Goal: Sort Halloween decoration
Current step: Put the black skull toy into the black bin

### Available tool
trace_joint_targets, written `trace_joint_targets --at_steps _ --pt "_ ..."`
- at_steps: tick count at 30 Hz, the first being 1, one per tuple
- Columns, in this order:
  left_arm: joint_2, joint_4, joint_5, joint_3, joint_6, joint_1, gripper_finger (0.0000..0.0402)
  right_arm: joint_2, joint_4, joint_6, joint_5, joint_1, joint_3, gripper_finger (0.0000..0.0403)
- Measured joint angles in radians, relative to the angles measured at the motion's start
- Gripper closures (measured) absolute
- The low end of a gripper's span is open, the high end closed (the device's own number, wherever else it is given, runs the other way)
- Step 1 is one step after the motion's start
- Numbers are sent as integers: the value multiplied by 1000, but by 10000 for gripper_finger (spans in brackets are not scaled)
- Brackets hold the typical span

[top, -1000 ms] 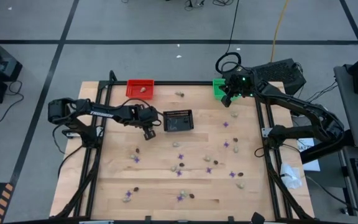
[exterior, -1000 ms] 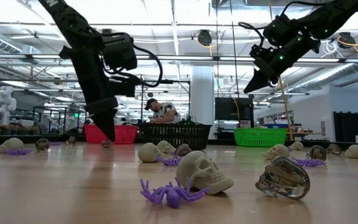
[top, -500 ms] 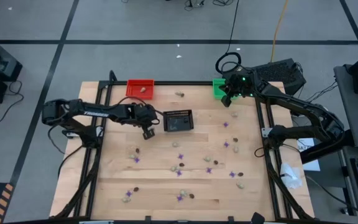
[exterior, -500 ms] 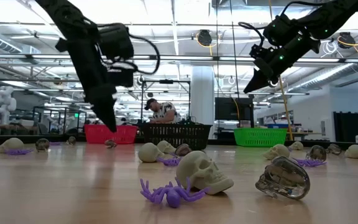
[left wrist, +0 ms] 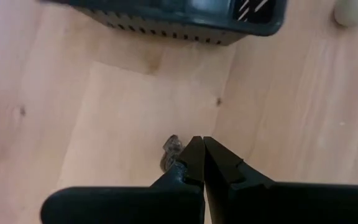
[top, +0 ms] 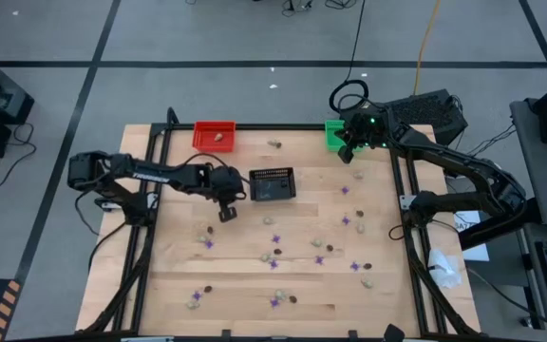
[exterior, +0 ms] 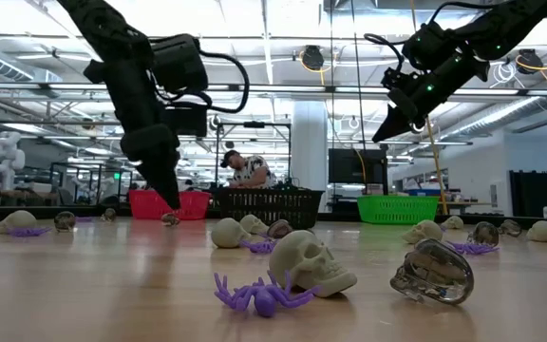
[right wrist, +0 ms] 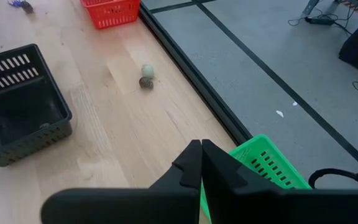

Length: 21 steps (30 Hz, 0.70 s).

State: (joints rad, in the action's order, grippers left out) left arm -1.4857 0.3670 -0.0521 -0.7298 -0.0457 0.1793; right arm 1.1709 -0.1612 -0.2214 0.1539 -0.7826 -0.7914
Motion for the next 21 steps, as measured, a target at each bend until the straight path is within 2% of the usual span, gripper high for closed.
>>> trace_joint_targets --at_steps 8,14,18,21 --pt "-16 42 -79 0 27 -39 402 0 0 0 0 0 0 403" --pt "-23 58 -71 0 50 -60 402 0 0 0 0 0 0 403" --pt "-62 66 -133 0 53 -96 402 0 0 -2 0 0 0 403" --pt "-95 65 -225 -1 51 -138 402 0 0 -3 0 0 0 403"
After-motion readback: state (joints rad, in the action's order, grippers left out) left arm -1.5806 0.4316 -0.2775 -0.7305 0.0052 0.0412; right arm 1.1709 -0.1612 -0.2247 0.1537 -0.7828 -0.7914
